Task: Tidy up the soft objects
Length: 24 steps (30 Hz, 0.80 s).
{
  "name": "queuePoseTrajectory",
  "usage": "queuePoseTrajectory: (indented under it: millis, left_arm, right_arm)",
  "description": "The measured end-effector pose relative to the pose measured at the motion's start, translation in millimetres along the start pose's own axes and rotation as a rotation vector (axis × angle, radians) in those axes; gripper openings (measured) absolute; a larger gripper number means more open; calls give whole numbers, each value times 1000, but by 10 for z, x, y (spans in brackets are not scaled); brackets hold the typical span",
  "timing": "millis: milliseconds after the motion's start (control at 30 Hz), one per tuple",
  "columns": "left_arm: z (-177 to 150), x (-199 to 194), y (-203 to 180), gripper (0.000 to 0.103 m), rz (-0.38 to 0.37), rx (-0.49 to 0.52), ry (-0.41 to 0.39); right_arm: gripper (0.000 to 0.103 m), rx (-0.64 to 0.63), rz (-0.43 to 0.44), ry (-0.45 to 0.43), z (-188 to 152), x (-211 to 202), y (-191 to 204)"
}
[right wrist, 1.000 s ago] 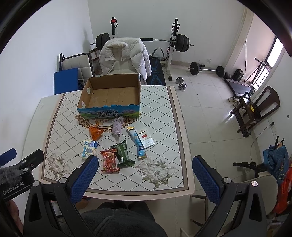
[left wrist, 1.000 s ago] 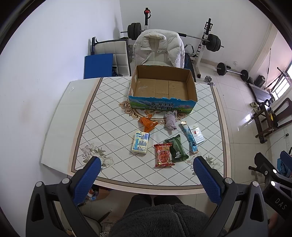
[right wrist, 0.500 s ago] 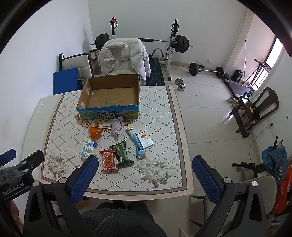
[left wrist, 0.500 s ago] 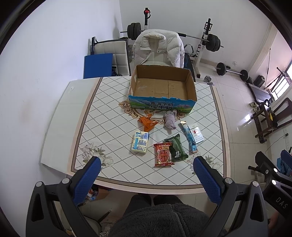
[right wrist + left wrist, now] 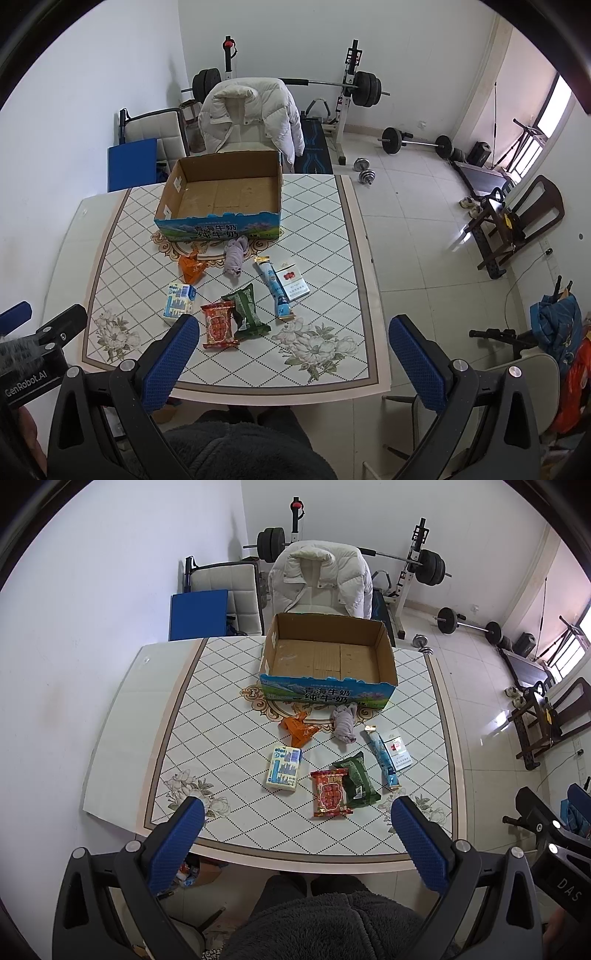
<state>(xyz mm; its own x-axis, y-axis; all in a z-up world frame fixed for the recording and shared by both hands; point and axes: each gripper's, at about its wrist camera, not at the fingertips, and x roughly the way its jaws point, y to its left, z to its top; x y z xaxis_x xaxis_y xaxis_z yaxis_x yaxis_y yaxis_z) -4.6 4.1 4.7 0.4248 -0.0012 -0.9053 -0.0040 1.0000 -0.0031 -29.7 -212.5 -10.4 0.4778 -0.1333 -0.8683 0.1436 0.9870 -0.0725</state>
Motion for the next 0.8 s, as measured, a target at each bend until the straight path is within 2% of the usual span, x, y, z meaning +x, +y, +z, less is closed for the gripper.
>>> queuePoseTrajectory:
  millis: [567, 700, 800]
  left_arm:
    - [8, -7, -36, 103, -13, 4, 11]
    - [116, 190, 13, 103, -23, -12, 28]
    - [210, 559, 96, 103, -31, -46, 96]
  right_arm:
    - [103, 9, 0, 7, -11, -2, -26]
    - [103, 24, 16, 42, 24, 229, -65]
    - [103, 23, 27, 114, 48, 657, -79]
